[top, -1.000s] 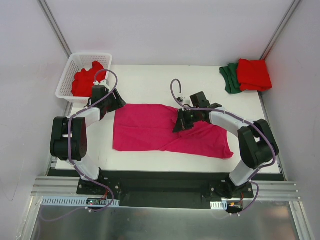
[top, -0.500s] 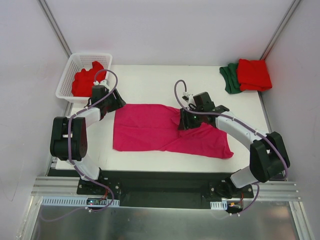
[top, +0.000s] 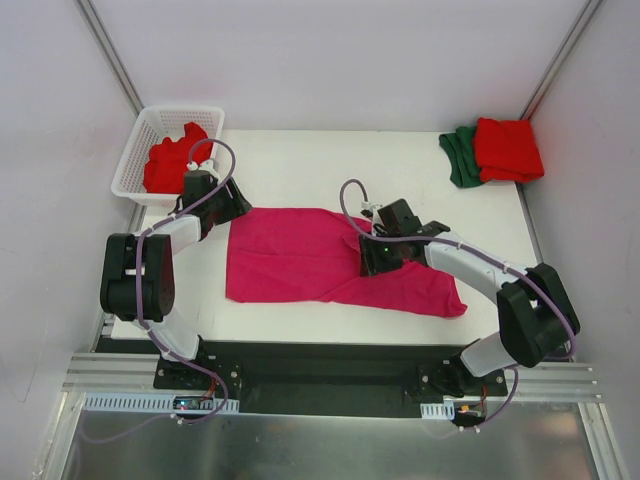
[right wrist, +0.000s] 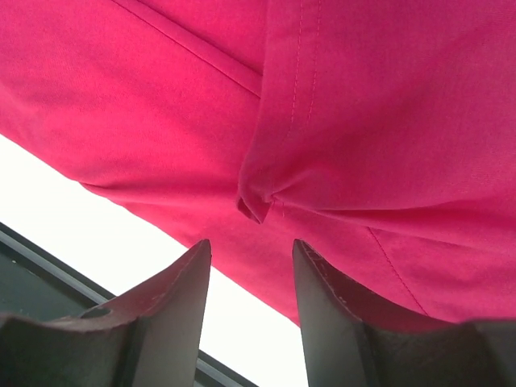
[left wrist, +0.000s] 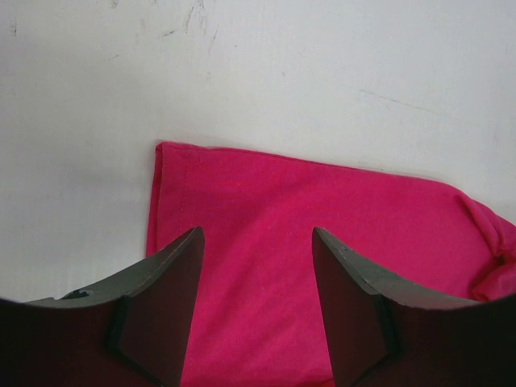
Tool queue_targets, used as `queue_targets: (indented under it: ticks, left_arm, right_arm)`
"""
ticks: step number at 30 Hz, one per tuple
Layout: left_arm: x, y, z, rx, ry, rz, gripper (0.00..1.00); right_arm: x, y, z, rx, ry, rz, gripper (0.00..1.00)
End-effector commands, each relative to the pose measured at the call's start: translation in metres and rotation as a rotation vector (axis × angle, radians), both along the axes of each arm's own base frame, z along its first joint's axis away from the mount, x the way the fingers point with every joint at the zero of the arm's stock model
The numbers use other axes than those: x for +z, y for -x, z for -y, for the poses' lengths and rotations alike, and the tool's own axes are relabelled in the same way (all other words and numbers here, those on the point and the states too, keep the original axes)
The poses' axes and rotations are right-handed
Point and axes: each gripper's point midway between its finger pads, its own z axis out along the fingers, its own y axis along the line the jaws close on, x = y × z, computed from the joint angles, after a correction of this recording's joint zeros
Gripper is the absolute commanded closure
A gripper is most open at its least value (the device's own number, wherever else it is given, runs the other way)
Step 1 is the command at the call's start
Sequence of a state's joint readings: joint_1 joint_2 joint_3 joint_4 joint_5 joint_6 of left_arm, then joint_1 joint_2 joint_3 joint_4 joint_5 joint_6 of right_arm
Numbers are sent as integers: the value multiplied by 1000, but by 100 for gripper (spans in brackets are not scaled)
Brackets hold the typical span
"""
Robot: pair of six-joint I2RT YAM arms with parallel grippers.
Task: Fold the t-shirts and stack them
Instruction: Grap the side of the flattened tshirt furthest away from the robot with both arms
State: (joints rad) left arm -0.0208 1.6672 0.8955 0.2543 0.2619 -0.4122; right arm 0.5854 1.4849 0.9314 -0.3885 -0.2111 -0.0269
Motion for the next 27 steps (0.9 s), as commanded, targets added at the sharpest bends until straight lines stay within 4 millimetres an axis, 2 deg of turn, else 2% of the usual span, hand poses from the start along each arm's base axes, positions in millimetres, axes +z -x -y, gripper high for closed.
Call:
queue_targets:
  ticks: [1,7,11,17,27]
  left_arm:
    - [23,-12,7,-14,18,68,44]
    - [22,-12,7,-13,16,65,44]
    - [21,-13,7,-11,16,63,44]
    - [20,-13,6,-9,11,63,44]
    - [19,-13,6,-12,13,58,44]
  right_arm:
    - [-2,-5,-3,-12,7,9,52]
    - [-12,-5,-5,-8,25,-3,52]
    - [-17,-12,-11,-11,24,-3,52]
    - [-16,-20,-20,-5,15,3,53]
    - [-12,-27,-23,-10,15,22,54]
